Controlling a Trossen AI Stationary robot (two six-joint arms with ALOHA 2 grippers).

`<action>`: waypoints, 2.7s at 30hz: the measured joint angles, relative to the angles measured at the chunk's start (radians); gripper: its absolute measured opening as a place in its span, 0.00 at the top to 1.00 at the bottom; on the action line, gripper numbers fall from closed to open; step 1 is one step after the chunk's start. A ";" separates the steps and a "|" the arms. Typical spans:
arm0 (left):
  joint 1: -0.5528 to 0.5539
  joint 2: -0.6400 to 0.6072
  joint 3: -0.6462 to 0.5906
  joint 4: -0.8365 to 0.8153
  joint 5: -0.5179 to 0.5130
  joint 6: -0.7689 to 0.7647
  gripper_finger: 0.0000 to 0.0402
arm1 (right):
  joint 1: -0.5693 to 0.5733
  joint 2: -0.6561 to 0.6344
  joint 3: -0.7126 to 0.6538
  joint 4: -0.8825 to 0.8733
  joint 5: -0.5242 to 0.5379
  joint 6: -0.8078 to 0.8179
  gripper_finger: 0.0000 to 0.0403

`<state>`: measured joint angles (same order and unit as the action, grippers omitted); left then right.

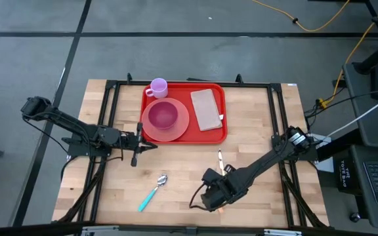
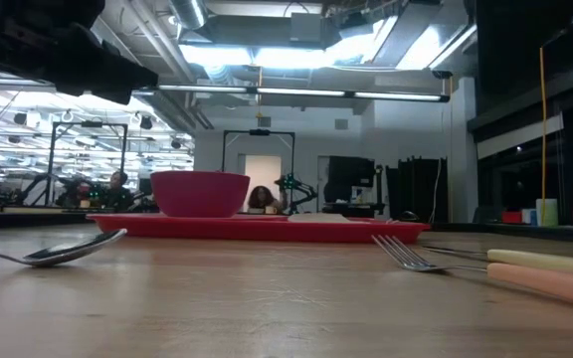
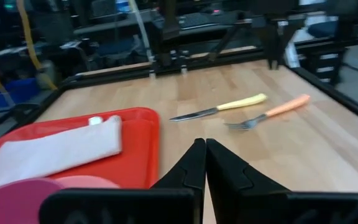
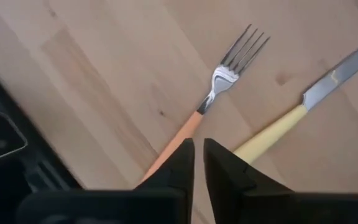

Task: Set up tray
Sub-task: Put the orange fork on top of the white table napkin

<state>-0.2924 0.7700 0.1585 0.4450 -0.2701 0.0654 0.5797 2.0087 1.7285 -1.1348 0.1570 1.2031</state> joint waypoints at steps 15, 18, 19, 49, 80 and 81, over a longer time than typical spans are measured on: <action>0.000 0.000 0.000 0.000 -0.079 0.000 0.98 | -0.001 0.000 -0.157 0.133 0.045 0.207 0.71; 0.000 0.000 0.001 0.000 -0.078 0.000 0.99 | -0.001 -0.001 -0.183 0.154 0.036 0.206 0.67; 0.000 0.000 0.000 0.000 -0.078 0.000 0.99 | -0.001 -0.001 -0.193 0.154 0.038 0.206 0.66; 0.000 0.000 0.001 0.000 -0.078 0.001 0.99 | -0.002 0.018 -0.362 0.445 -0.028 0.196 0.64; 0.000 0.000 0.001 0.000 -0.080 0.000 0.99 | -0.040 0.055 -0.350 0.411 -0.101 0.150 0.91; 0.000 0.000 0.001 0.000 -0.080 0.000 0.99 | -0.040 0.055 -0.350 0.411 -0.100 0.150 0.91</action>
<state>-0.2924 0.7700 0.1593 0.4450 -0.3496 0.0659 0.5396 2.0635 1.3785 -0.7233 0.0568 1.3530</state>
